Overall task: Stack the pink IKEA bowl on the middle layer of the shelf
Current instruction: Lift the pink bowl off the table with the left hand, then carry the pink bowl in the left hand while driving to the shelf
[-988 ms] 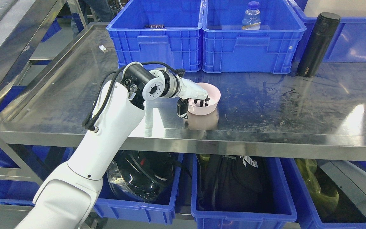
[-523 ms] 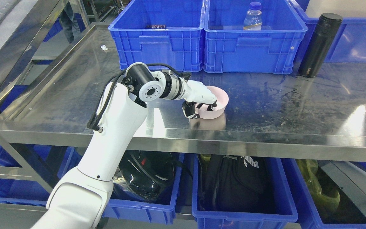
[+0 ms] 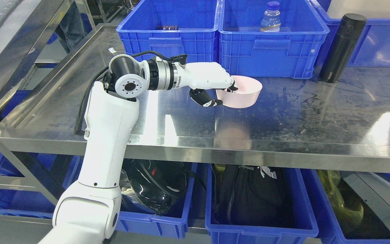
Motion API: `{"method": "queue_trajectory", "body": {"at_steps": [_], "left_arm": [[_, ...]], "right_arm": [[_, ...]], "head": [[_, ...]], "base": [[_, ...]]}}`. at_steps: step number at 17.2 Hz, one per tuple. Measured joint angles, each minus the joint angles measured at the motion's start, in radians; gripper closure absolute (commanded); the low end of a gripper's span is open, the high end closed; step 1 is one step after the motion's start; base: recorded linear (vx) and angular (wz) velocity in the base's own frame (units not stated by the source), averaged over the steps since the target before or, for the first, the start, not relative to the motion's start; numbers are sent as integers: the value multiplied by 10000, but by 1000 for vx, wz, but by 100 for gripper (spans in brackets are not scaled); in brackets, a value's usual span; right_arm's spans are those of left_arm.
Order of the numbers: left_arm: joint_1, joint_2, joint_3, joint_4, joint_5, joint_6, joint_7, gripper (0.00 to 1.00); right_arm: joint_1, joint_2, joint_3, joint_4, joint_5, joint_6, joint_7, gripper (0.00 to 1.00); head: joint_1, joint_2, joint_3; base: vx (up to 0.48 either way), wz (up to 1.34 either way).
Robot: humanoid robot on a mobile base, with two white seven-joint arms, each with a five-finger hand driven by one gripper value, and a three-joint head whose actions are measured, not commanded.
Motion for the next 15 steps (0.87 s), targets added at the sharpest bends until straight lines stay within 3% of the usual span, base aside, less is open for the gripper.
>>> {"method": "queue_trajectory", "body": {"at_steps": [6, 15], "left_arm": [[1169, -92, 1185, -451, 904, -560, 478, 98], [2311, -150, 1025, -1006, 1174, -571, 1334, 98]], "right_arm": [[1, 0, 0, 0, 0, 0, 0, 0], [0, 0, 0, 0, 0, 0, -1, 0]], "head": [[0, 0, 0], [0, 0, 0]], "base": [[-23, 166], [-47, 699]]}}
